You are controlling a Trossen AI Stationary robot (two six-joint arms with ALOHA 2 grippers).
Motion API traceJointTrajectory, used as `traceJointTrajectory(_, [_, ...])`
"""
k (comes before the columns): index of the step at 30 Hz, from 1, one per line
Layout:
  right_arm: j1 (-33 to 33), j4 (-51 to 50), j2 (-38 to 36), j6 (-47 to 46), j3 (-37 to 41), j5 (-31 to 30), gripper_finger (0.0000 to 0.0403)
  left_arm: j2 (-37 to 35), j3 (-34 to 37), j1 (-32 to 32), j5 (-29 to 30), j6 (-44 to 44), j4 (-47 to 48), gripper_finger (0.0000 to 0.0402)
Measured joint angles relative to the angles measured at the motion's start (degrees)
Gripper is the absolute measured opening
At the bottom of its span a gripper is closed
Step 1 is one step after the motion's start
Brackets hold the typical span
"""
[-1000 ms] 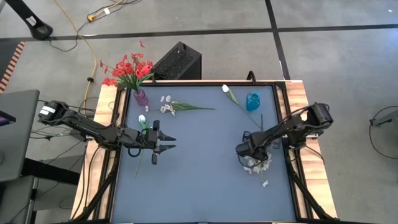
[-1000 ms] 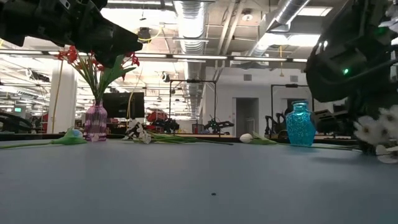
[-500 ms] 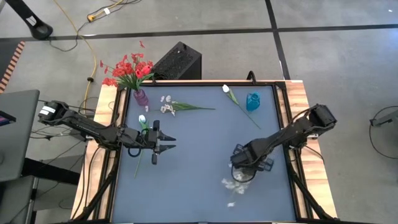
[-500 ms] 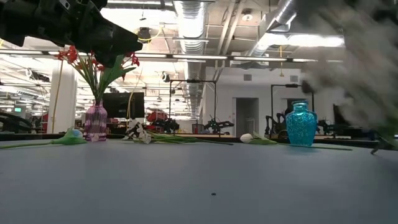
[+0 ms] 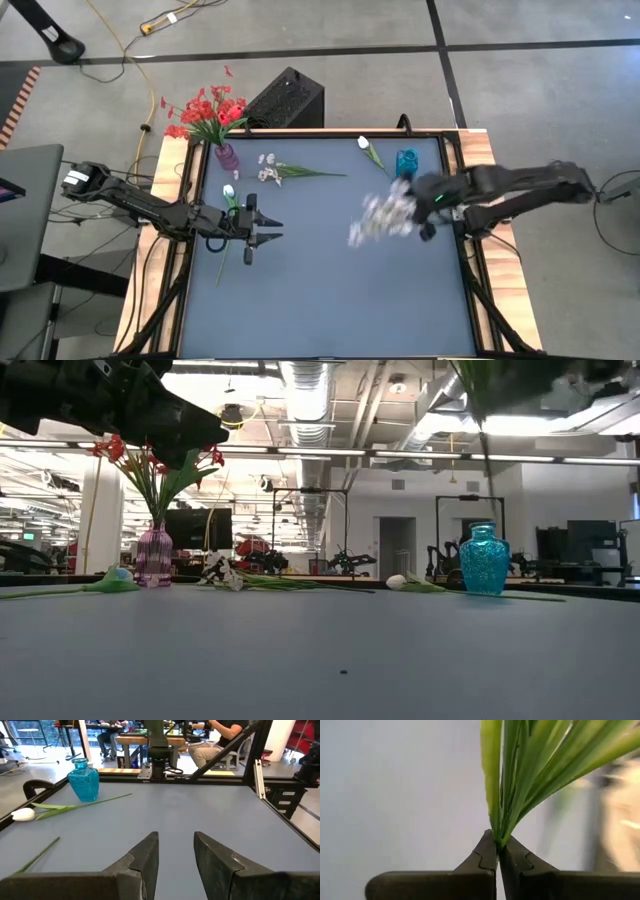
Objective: Sort flowers into vase by color
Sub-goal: Put the bottom white flowers into the blue vase
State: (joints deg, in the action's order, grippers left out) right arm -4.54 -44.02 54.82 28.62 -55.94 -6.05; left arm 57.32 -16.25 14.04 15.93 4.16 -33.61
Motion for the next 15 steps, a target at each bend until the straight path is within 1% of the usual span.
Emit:
traceJointTrajectory(4, [8.0,3.7,-9.0,-5.3,0.0,-6.5,0.003,0.0,0.0,0.0,-0.6,0.1,0.0,0.0112])
traceJointTrajectory(8, [16.4,4.4,-14.7,-11.6,0.0,-11.2,0.003,0.0,0.0,0.0,-0.7,0.1,0.2,0.0112])
traceJointTrajectory(12, [24.3,5.6,-17.3,-13.9,0.0,-12.1,0.003,0.0,0.0,0.0,-0.7,0.0,0.2,0.0112])
traceJointTrajectory(15, [28.2,11.1,-18.5,-14.8,3.7,-11.5,0.003,0.0,0.0,0.0,-0.7,0.1,0.3,0.0112])
